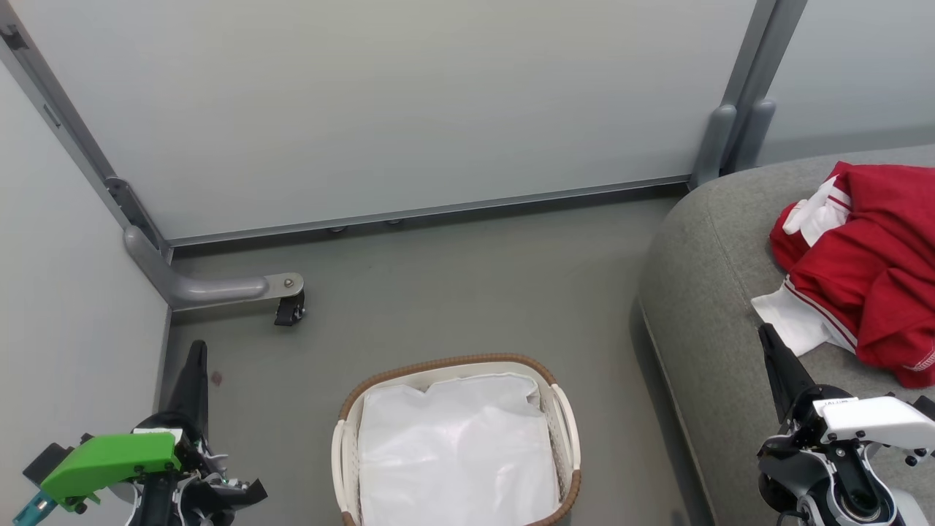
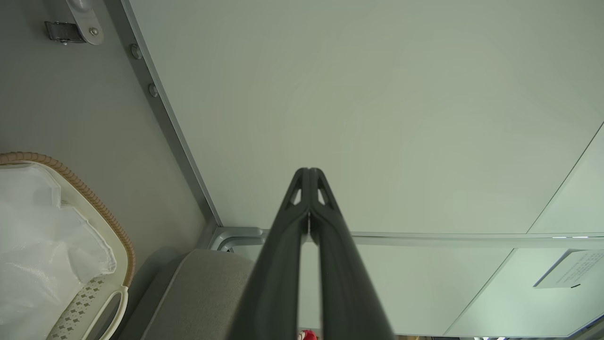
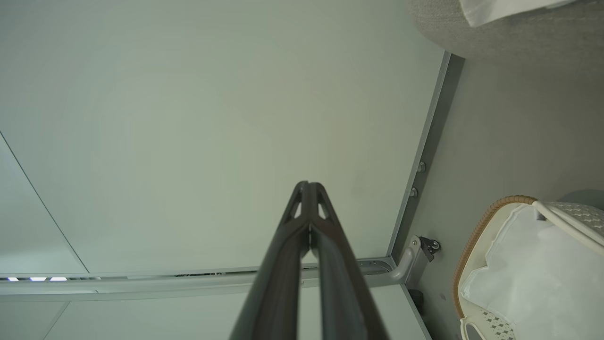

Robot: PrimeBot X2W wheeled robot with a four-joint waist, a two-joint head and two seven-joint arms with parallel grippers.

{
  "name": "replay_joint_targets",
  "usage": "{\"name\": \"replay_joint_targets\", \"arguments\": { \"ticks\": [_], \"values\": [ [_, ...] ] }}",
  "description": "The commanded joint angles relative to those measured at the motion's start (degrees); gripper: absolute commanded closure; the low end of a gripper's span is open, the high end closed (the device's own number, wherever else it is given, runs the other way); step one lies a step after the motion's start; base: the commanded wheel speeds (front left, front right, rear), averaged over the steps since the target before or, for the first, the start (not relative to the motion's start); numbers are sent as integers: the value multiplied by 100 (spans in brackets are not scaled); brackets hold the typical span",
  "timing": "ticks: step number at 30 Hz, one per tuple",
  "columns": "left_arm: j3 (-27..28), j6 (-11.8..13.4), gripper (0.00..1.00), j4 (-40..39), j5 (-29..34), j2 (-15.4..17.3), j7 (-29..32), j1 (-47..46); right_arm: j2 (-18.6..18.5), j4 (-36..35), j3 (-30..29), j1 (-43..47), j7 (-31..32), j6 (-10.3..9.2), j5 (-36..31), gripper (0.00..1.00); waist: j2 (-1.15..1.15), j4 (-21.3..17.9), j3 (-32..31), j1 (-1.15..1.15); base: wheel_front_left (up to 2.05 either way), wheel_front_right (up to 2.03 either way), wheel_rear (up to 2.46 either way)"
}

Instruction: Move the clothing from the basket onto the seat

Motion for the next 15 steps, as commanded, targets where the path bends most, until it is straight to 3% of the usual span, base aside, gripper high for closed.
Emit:
{"name": "replay_joint_targets", "arguments": {
  "ticks": [1, 15],
  "values": [
    [12, -35, 100, -8, -19, 38, 17, -62, -36, -15, -10, 59, 6, -2, 18, 100, 0, 0, 0, 0, 0, 0, 0],
    [12, -35, 100, -8, -19, 38, 17, -62, -36, -15, -10, 59, 6, -2, 18, 100, 0, 0, 0, 0, 0, 0, 0]
  ]
}}
